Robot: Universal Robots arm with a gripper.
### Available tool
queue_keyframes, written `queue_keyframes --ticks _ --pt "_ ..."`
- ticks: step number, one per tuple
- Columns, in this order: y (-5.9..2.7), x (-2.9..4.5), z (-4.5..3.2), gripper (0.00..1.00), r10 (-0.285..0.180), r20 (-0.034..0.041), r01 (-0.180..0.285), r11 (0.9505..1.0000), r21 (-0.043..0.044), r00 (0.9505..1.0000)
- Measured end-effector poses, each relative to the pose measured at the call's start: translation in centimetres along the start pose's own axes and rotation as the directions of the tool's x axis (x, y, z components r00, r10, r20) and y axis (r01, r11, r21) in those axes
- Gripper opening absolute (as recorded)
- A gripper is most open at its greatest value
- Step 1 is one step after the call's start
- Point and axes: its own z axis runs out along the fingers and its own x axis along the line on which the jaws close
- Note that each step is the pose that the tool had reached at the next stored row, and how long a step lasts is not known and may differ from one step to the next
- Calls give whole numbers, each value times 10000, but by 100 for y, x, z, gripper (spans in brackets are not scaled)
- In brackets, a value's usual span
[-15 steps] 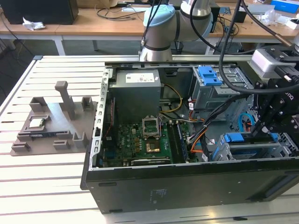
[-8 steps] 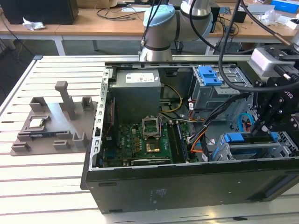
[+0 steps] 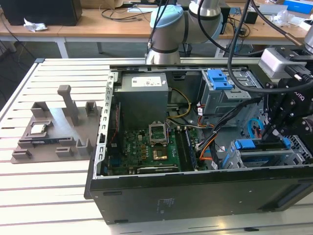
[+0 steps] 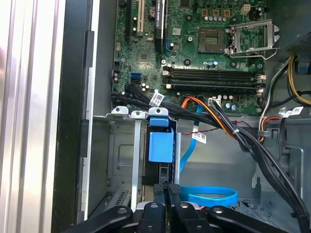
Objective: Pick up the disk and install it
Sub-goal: 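Insert the second disk wire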
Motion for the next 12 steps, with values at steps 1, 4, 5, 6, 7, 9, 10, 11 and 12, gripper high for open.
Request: queue_keyframes --ticks 1,4,5,6,7,9,10,11,12 --pt "0 -3 0 16 0 0 0 10000 0 10000" --pt "-2 -33 -2 16 0 -3 0 10000 0 10000" --pt "-2 -33 -2 16 0 -3 0 10000 0 10000" --pt "-2 -33 -2 16 0 -4 0 10000 0 10000" --pt "-2 -30 -1 16 0 -3 0 10000 0 10000" --pt "-2 -27 7 16 0 -4 0 10000 -2 10000" --pt "-2 -27 11 16 0 -5 0 10000 -2 10000" --pt "-2 -27 14 16 0 -7 0 10000 -3 10000" --pt "-3 -28 20 16 1 -7 -1 10000 -4 10000"
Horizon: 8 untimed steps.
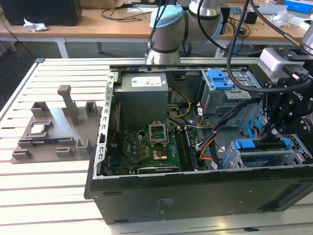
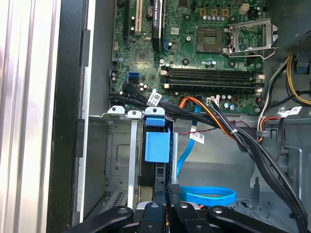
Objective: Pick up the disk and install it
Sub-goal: 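Insert the second disk wire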
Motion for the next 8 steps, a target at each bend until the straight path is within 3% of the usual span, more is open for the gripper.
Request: queue_keyframes --ticks 6,7,8 --pt "0 0 7 17 0 3 0 10000 0 10000" --pt "-1 0 7 24 -1 2 1 10000 -1 10000" --pt "-1 -1 2 24 0 3 0 10000 3 10000"
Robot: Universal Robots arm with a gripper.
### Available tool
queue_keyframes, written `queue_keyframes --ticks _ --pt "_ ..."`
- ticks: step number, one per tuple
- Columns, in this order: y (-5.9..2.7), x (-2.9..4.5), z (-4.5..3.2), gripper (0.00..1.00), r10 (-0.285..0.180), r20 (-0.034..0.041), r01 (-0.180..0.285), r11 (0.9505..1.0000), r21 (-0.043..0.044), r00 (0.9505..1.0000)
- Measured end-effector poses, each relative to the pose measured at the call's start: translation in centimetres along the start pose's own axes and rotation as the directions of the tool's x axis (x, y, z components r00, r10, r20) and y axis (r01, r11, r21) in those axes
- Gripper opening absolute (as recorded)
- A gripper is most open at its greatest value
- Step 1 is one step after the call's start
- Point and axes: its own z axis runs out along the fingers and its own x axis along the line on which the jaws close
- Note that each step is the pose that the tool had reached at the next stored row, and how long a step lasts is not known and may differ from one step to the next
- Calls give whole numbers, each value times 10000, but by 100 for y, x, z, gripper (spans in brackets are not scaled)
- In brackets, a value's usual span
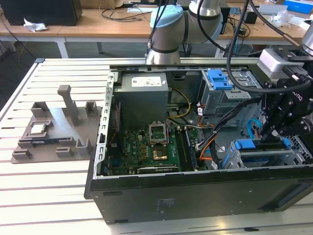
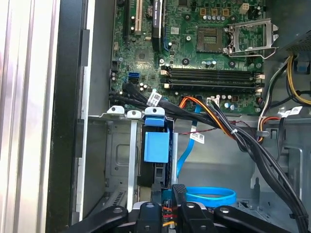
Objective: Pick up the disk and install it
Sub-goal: 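Insert the second disk wire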
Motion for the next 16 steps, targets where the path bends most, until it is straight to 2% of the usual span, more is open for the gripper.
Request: queue_keyframes --ticks 1,3,6,8,9,16 --pt "1 1 -22 24 -1 8 1 10000 4 10000" --pt "13 7 -208 24 1 -3 -1 10000 13 10000" --pt "24 -6 -397 22 2 -3 -2 10000 14 10000" --pt "35 -12 -588 11 1 -4 -1 10000 13 10000" --pt "37 -11 -631 11 1 -5 -1 10000 13 10000" --pt "37 -10 -637 11 1 -4 -1 10000 14 10000"
